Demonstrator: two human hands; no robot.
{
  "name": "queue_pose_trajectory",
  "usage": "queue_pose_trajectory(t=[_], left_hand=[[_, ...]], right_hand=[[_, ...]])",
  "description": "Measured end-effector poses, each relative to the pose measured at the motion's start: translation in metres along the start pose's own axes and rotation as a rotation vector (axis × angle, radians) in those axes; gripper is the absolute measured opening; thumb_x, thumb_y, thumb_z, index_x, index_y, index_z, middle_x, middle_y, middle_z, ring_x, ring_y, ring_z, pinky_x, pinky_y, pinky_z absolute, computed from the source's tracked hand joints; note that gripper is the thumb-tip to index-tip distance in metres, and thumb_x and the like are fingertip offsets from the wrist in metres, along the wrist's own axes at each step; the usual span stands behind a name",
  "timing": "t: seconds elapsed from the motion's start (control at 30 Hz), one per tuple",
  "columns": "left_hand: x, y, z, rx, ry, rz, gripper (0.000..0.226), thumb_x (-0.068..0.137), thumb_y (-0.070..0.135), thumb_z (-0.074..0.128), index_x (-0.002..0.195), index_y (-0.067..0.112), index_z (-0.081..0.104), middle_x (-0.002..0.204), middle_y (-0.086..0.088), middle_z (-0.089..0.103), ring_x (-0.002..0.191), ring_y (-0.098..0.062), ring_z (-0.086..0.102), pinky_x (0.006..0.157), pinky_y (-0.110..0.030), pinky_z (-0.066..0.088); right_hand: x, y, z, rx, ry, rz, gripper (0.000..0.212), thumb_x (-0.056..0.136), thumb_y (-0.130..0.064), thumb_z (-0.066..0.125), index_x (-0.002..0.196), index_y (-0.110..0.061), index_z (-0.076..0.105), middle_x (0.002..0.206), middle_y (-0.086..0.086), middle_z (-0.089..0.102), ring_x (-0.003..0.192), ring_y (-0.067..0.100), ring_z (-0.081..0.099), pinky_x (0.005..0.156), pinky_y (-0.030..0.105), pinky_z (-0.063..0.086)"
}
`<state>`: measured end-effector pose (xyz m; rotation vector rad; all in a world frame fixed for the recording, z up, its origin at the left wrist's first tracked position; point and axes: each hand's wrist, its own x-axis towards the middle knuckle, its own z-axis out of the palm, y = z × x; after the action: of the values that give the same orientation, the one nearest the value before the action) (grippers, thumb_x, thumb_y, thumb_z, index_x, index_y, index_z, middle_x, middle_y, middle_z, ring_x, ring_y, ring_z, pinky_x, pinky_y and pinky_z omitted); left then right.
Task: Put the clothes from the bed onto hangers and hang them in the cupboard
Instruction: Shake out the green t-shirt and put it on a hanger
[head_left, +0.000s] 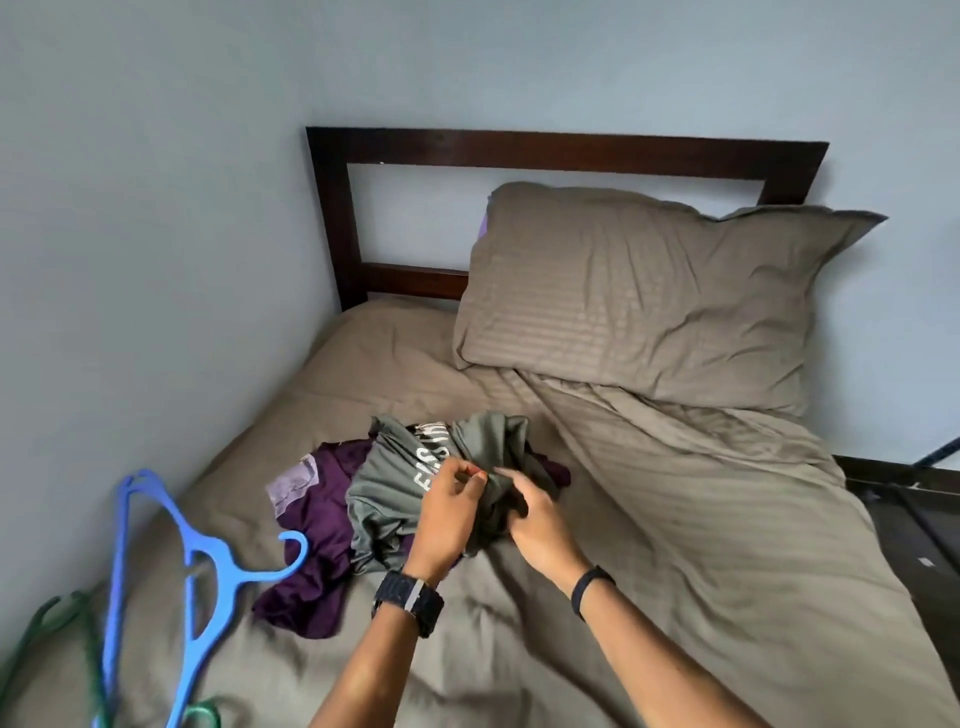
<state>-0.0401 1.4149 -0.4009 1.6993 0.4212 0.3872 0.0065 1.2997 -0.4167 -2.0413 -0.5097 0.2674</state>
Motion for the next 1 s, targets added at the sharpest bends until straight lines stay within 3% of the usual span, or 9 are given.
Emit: queue_pose_trajectory(t=[0.07, 0.13, 0.3, 0.47, 0.57, 0.77, 0.87, 0.93, 1.0], left_hand=[[-0.01, -0.001, -0.003, -0.016, 0.002, -0.039, 0.011, 0.092, 0.026, 0.057, 0.083, 0.02, 0.057, 0.078, -0.007, 0.061, 0.074, -0.023, 0.058, 0.075, -0.053, 0.05], [-0.021, -0.001, -0.008, 0.013, -0.043, -0.076, 0.021, 0.085, 0.04, 0.067, 0.093, 0.024, 0.057, 0.086, -0.006, 0.064, 0.076, -0.023, 0.063, 0.064, -0.049, 0.054], [-0.037, 0.006, -0.012, 0.552, -0.227, 0.001, 0.031, 0.081, 0.042, 0.07, 0.093, 0.015, 0.062, 0.085, -0.005, 0.061, 0.078, -0.019, 0.055, 0.065, -0.03, 0.039], [-0.043, 0.037, -0.001, 0.822, -0.442, 0.169, 0.036, 0.083, 0.017, 0.067, 0.117, 0.009, 0.06, 0.11, -0.01, 0.054, 0.102, -0.02, 0.05, 0.082, -0.019, 0.035], [-0.047, 0.049, 0.009, 0.765, -0.412, 0.214, 0.023, 0.084, 0.006, 0.057, 0.107, 0.007, 0.06, 0.094, -0.008, 0.061, 0.086, -0.022, 0.058, 0.076, -0.029, 0.044], [-0.062, 0.07, 0.047, 0.719, -0.38, 0.393, 0.008, 0.092, 0.015, 0.057, 0.098, 0.011, 0.055, 0.09, 0.0, 0.058, 0.088, -0.018, 0.054, 0.071, -0.021, 0.032], [-0.068, 0.09, 0.067, 0.632, -0.438, 0.469, 0.002, 0.091, 0.008, 0.055, 0.091, 0.007, 0.057, 0.09, -0.002, 0.061, 0.086, -0.014, 0.055, 0.074, -0.024, 0.038], [-0.074, 0.104, 0.082, 0.553, -0.443, 0.486, 0.015, 0.092, 0.006, 0.052, 0.08, 0.015, 0.052, 0.08, 0.001, 0.058, 0.077, -0.008, 0.052, 0.074, -0.03, 0.039], [-0.075, 0.113, 0.097, 0.469, -0.454, 0.466, 0.018, 0.094, 0.011, 0.052, 0.079, 0.02, 0.051, 0.079, 0.006, 0.057, 0.075, -0.001, 0.051, 0.077, -0.031, 0.041]], right_hand=[[-0.006, 0.0, -0.002, -0.063, 0.012, -0.037, 0.013, 0.089, -0.007, 0.052, 0.084, -0.012, 0.064, 0.083, 0.003, 0.067, 0.081, 0.021, 0.062, 0.077, 0.039, 0.048], [-0.01, 0.0, -0.009, -0.031, 0.05, -0.042, 0.018, 0.089, -0.016, 0.055, 0.072, -0.019, 0.06, 0.072, -0.001, 0.064, 0.072, 0.018, 0.06, 0.071, 0.039, 0.047], [-0.032, 0.004, -0.039, 0.059, 0.092, -0.118, 0.015, 0.091, -0.009, 0.058, 0.078, -0.016, 0.062, 0.08, -0.004, 0.059, 0.074, 0.004, 0.056, 0.072, 0.013, 0.04], [-0.053, 0.011, -0.066, 0.213, 0.233, -0.111, 0.025, 0.092, -0.005, 0.053, 0.071, -0.017, 0.054, 0.06, -0.013, 0.052, 0.058, -0.001, 0.044, 0.06, 0.017, 0.033], [-0.062, 0.01, -0.09, 0.409, 0.34, -0.097, 0.033, 0.091, 0.0, 0.05, 0.064, -0.018, 0.046, 0.053, -0.012, 0.039, 0.055, -0.001, 0.032, 0.055, 0.02, 0.029], [-0.076, 0.01, -0.137, 0.648, 0.482, -0.112, 0.02, 0.079, -0.013, 0.046, 0.062, -0.017, 0.037, 0.061, -0.004, 0.028, 0.058, 0.003, 0.026, 0.055, 0.024, 0.026], [-0.082, 0.021, -0.16, 0.665, 0.457, -0.034, 0.023, 0.078, -0.016, 0.052, 0.057, -0.022, 0.046, 0.061, -0.003, 0.037, 0.063, 0.009, 0.035, 0.062, 0.03, 0.029], [-0.093, 0.021, -0.178, 0.577, 0.372, -0.013, 0.006, 0.075, -0.02, 0.057, 0.072, -0.023, 0.061, 0.069, -0.001, 0.052, 0.068, 0.007, 0.046, 0.068, 0.026, 0.036], [-0.102, 0.022, -0.195, 0.517, 0.188, -0.013, 0.028, 0.071, -0.028, 0.059, 0.099, -0.028, 0.063, 0.075, 0.005, 0.054, 0.076, 0.01, 0.049, 0.073, 0.026, 0.037]])
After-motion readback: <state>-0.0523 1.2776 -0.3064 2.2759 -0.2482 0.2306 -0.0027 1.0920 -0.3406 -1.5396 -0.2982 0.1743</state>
